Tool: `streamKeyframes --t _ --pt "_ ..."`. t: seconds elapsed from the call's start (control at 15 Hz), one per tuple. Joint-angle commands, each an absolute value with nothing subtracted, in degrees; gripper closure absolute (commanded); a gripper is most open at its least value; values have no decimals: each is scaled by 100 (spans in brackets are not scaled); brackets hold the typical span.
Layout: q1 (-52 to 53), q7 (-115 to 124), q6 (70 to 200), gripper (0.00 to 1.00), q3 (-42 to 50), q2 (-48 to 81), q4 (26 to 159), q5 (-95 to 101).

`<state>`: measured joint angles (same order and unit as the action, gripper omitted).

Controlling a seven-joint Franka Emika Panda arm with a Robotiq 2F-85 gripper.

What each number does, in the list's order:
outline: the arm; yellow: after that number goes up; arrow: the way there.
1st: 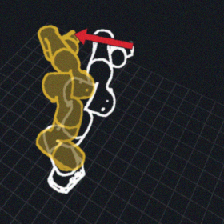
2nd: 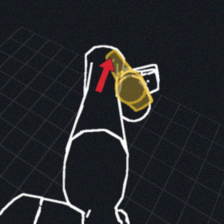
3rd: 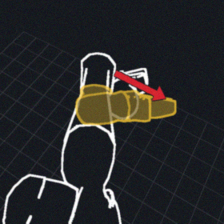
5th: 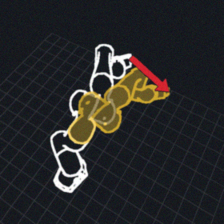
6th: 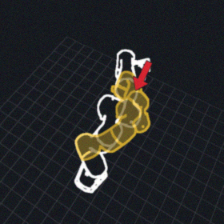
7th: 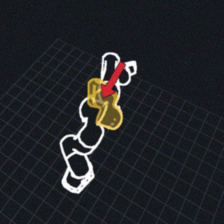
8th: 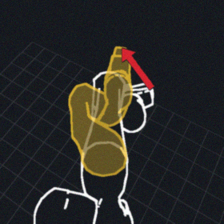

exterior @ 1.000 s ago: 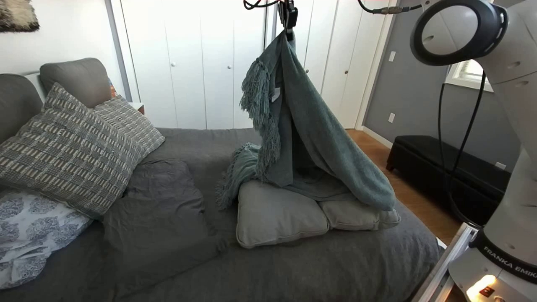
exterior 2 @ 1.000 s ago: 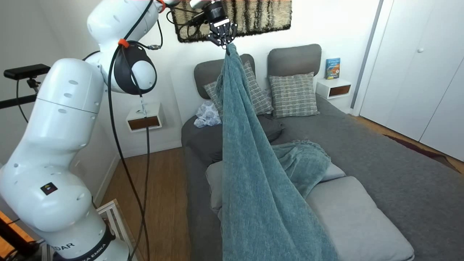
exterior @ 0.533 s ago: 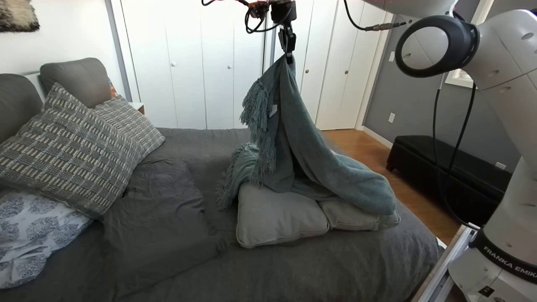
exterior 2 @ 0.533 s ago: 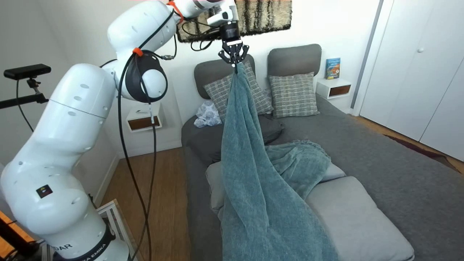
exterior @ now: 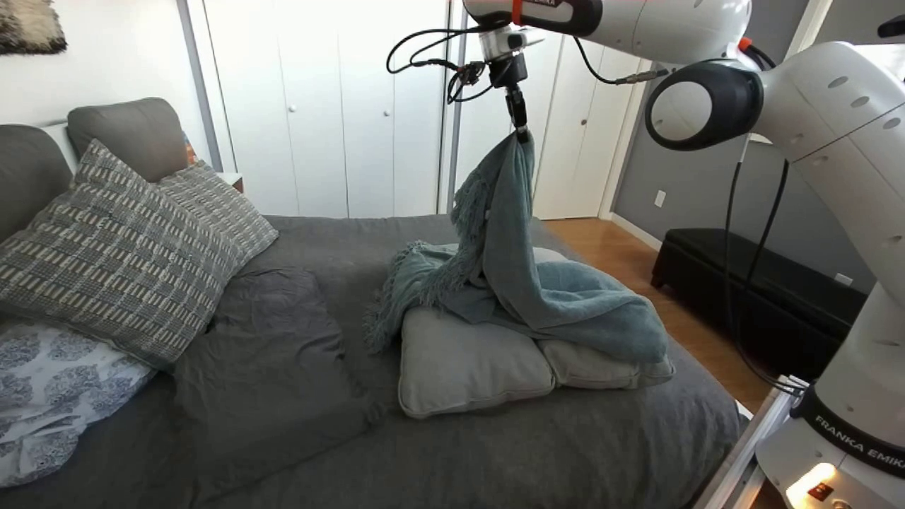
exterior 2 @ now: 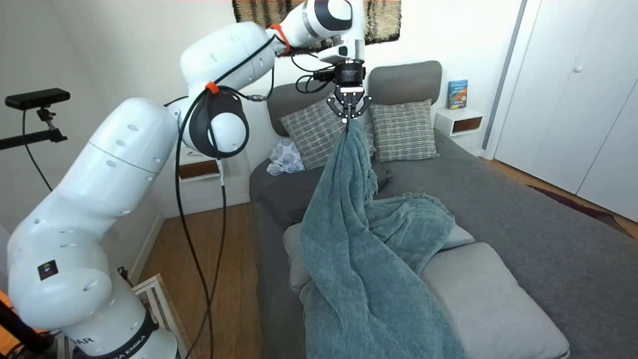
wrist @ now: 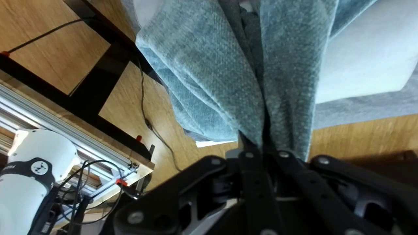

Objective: Unfold the fleece then turn it over

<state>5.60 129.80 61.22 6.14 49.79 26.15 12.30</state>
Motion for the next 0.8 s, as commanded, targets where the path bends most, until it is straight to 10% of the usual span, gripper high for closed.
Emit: streamKeyframes --t 0.0,0.73 --pt "209 13358 5698 99 853 5081 2423 1083" --pt "-221 13389 5183 94 1139 5468 2362 1201"
